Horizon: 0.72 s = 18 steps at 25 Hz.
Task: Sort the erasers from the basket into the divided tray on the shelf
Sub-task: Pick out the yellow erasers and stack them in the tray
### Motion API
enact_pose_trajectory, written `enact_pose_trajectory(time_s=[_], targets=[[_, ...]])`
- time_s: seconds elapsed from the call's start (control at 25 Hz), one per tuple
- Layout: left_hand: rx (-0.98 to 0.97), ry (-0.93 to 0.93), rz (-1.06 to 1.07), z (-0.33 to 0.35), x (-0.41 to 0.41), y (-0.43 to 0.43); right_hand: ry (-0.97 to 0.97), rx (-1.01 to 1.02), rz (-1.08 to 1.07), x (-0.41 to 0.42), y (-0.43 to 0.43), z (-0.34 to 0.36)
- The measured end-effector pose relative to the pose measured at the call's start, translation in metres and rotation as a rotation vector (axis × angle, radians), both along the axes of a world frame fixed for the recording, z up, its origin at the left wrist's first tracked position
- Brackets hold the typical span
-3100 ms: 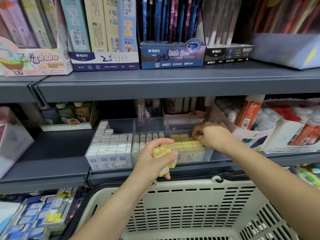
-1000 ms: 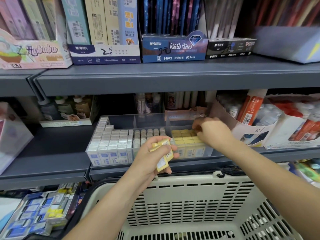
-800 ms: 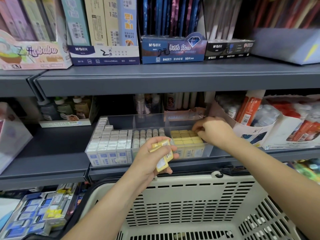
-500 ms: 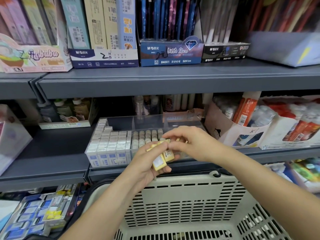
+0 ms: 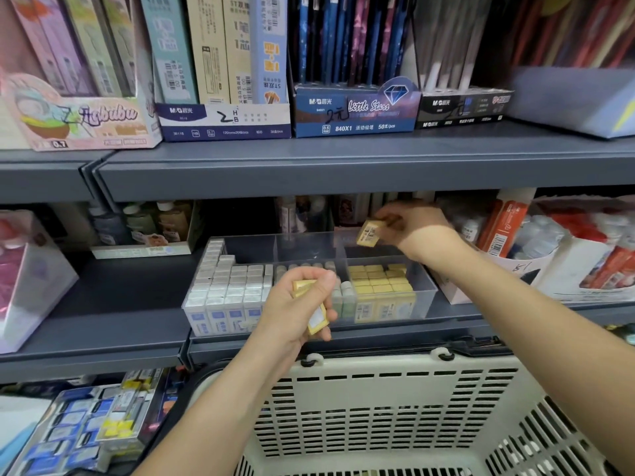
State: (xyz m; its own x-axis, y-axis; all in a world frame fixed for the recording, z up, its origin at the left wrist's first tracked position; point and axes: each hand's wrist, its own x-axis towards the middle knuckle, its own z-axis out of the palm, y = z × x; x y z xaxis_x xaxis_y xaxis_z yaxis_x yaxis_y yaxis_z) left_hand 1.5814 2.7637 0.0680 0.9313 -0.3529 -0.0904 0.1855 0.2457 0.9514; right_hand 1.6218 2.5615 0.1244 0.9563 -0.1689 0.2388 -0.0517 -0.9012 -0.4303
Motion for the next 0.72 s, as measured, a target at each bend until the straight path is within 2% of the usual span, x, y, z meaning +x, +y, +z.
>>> enact_pose_trajectory(time_s=[0.08,0.2,0.36,0.48,0.6,0.72], targets=[[-0.074,0.061,0.02,0.001,0.003,0.002,0.075,-0.081,0.019,0.016,0.001,-0.011],[-0.25,0.164,-0.019,0.003,0.007,0.005,0.235,0.066,0.115,0.031,0.002,-0.027],[-0.172,0.117,-0.006,0.001,0.009,0.005,0.35,0.053,0.191,0.041,-0.001,-0.038],[-0.204,0.124,0.014,-0.001,0.013,0.005,0.395,-0.004,0.213,0.038,0.0,-0.036],[-0.243,0.117,0.009,-0.003,0.012,0.006,0.224,-0.055,0.207,0.023,0.011,-0.027],[-0.242,0.076,0.013,-0.005,0.011,0.003,0.062,0.303,0.279,-0.007,0.034,-0.015]])
